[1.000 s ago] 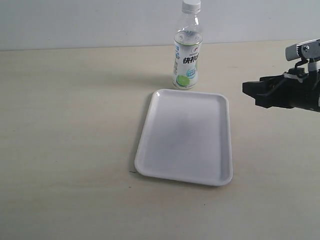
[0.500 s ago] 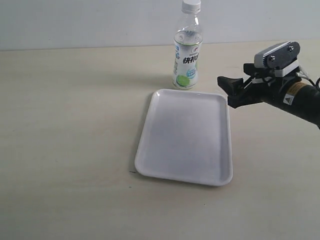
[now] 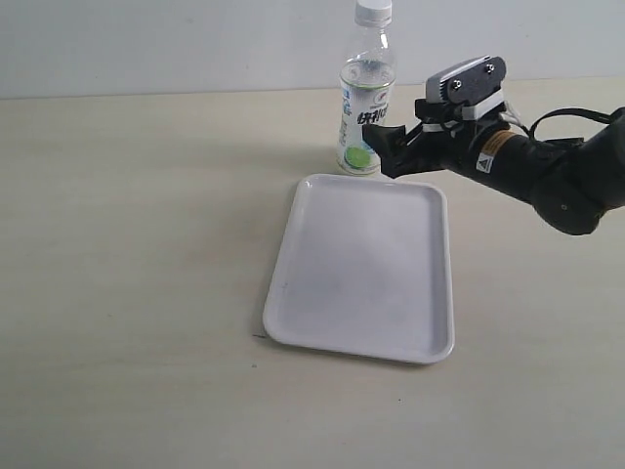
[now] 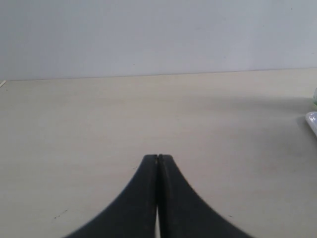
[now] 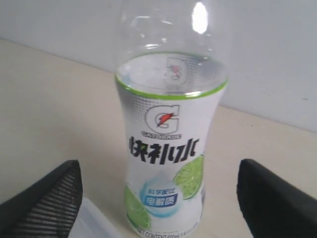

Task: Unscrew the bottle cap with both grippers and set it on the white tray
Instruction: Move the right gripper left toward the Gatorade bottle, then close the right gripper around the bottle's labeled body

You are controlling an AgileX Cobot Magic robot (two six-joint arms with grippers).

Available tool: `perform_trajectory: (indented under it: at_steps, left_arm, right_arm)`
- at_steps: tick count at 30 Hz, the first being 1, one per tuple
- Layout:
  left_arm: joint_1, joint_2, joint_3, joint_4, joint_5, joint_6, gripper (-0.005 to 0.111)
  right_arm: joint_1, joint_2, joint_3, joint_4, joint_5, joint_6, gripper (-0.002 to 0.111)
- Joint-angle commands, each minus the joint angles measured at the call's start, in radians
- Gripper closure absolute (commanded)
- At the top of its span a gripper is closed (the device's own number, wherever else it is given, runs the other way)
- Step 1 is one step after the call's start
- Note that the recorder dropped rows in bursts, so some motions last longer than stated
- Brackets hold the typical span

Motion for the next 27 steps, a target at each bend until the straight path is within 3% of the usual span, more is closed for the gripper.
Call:
perform_trajectory:
  at_steps: [1,11,27]
  left_arm:
    - [-0.006,-0.006,-0.001,-0.007,-0.010,-0.004,0.107]
    - [-0.006,-0.006,-0.001,-0.007,-0.010,-0.004,0.107]
    - [-0.006,-0.006,-0.001,-0.007,-0.010,-0.004,0.107]
  right_arm:
    - [0.002,0.031,-0.009,0.081,-0.037,0.028,0.027]
    - [0.017,0.066,-0.022,0.075,-0.083,0.001,0.027]
    - [0.019,0.068,-0.138,-0.014,0.034,0.021,0.027]
